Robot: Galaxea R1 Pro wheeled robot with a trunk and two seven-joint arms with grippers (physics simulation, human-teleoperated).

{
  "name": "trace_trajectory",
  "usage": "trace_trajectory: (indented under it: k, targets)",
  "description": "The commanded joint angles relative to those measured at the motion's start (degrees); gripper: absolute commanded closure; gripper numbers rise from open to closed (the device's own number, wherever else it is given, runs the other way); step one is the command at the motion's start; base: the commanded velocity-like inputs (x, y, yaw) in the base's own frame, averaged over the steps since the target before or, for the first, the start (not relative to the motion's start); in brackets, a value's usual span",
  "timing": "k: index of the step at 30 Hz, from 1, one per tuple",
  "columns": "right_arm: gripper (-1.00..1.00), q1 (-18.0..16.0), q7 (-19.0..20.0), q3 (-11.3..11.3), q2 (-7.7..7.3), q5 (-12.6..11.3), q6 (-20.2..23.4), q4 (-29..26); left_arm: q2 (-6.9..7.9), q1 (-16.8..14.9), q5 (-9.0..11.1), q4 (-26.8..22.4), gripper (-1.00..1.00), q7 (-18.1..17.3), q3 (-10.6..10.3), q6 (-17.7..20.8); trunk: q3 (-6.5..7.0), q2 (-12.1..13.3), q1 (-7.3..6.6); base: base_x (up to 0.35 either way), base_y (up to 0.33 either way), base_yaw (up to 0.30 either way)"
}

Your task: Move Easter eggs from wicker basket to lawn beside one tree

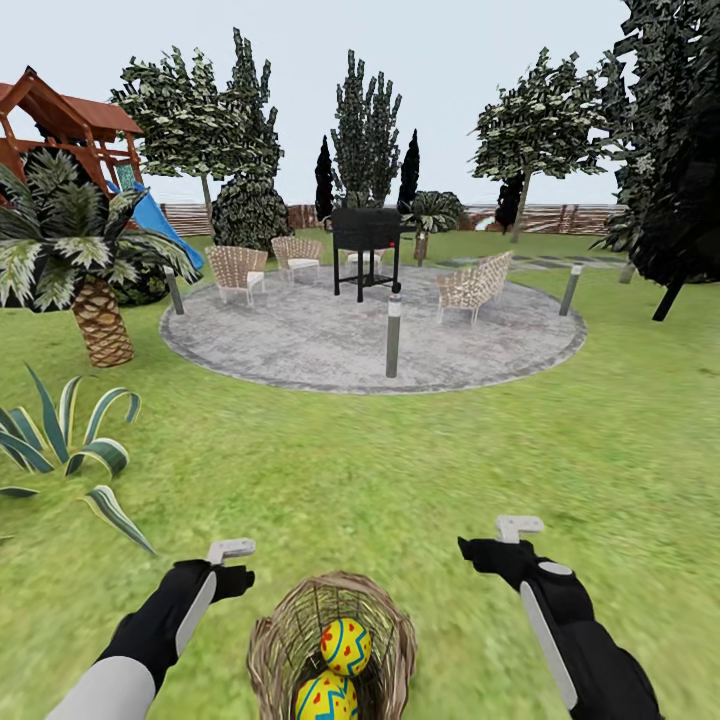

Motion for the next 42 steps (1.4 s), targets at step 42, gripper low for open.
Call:
trace_trajectory:
  k: [42]
  targets:
    - [-1.0,-0.79,7.94,0.05,-0.36,-17.76,0.41,-1.63,0.09,-0.72,0.59,0.56,-1.0,-0.81,-5.44,0.37,-6.58,-16.89,9.23,0.0,0.0,-0.08]
